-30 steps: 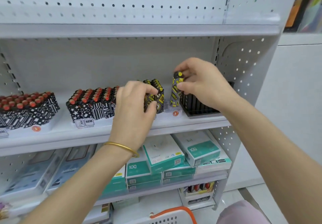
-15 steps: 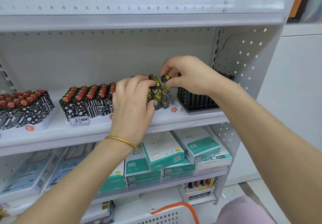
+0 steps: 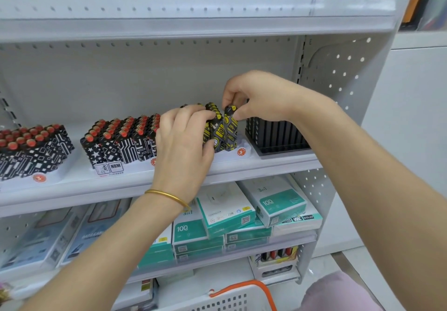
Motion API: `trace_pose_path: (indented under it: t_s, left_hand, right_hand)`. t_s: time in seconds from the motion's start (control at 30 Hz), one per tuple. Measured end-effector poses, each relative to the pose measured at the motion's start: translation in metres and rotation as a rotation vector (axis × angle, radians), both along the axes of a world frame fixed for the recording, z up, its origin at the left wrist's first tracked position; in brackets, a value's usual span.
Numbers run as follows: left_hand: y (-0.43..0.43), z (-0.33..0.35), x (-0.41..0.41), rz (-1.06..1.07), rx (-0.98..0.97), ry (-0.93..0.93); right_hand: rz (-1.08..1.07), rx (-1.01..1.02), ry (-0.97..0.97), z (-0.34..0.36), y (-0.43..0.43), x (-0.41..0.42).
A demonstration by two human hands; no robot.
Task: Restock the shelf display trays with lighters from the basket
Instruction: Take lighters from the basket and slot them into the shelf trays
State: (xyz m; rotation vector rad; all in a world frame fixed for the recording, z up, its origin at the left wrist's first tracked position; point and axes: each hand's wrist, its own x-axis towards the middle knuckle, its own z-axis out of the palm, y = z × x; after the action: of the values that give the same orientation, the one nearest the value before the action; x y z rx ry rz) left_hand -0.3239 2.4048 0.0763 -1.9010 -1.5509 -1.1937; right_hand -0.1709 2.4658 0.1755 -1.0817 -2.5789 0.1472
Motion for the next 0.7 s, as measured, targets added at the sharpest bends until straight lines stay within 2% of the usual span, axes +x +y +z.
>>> trace_pose_path:
  t_s: [0.4, 0.6, 0.7]
  left_hand:
    - [-0.003, 0.001, 0.004, 0.039, -0.009, -0.005]
    - [-0.006, 0.001, 0.013, 0.086, 0.014, -0.001]
    - [-0.013, 0.003, 0.023, 0.072, 0.084, 0.032]
  right_hand:
    - [-0.018, 0.042, 0.032, -0.012, -0.004, 0.002]
    - [-0.095, 0.103, 0.356, -0.02, -0.014, 0.033]
    - [-0.159, 0.108, 0.409, -0.024, -0.022, 0.051]
